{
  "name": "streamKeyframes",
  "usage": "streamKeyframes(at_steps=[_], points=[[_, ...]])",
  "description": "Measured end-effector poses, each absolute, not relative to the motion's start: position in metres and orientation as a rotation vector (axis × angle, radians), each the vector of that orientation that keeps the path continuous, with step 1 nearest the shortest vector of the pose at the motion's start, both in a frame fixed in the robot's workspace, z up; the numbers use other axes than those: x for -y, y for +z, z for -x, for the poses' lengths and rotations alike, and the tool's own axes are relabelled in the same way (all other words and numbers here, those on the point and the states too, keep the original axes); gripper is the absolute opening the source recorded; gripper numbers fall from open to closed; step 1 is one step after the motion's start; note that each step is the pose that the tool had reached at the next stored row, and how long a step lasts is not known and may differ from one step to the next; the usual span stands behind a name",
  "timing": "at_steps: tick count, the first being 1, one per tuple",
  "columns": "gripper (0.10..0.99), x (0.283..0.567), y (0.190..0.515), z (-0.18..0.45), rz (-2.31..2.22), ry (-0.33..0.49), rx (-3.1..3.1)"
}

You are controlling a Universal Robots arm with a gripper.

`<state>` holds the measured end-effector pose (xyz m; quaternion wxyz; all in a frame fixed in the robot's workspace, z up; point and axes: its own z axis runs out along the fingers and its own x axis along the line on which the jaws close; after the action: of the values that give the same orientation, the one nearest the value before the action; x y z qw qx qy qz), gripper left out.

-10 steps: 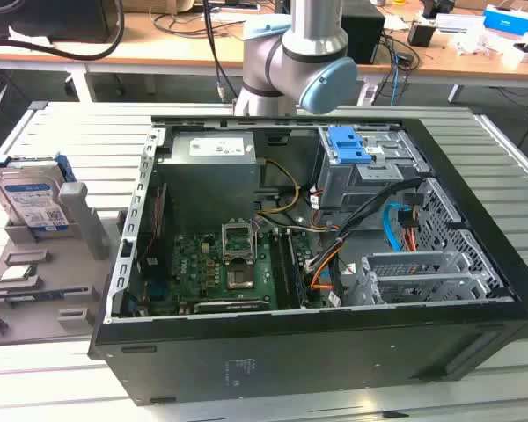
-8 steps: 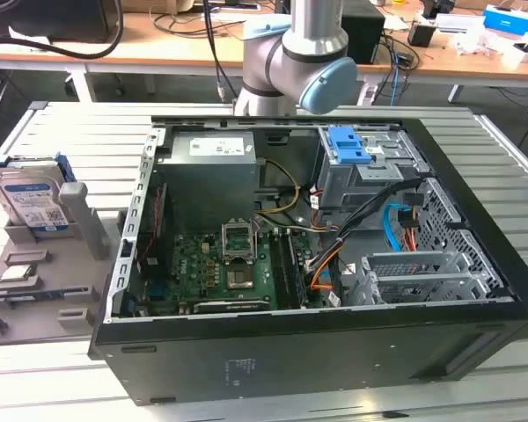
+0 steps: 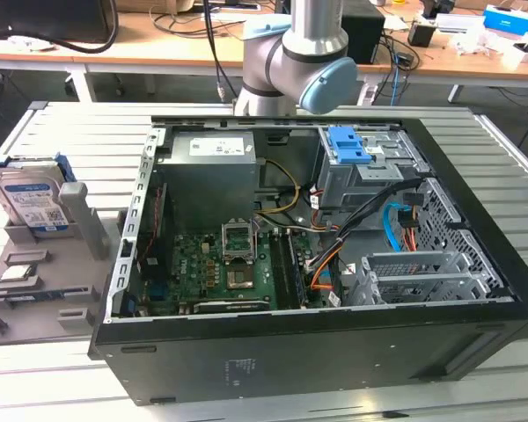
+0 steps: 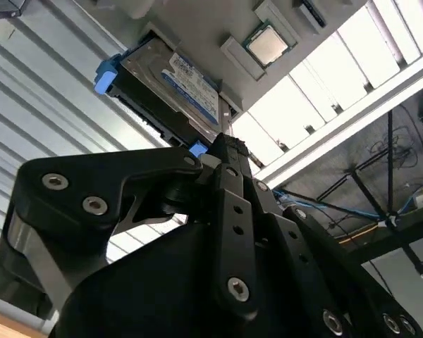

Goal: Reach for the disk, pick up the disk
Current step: 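Pick up the disk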

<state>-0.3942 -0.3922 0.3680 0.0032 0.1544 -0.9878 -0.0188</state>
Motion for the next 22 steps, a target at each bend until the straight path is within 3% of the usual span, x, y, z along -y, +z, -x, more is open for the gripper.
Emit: streamKeyframes(at_steps=[22], points=[[0.106, 0.3922, 0.3680, 0.3942, -1.204, -0.055, 2.885]])
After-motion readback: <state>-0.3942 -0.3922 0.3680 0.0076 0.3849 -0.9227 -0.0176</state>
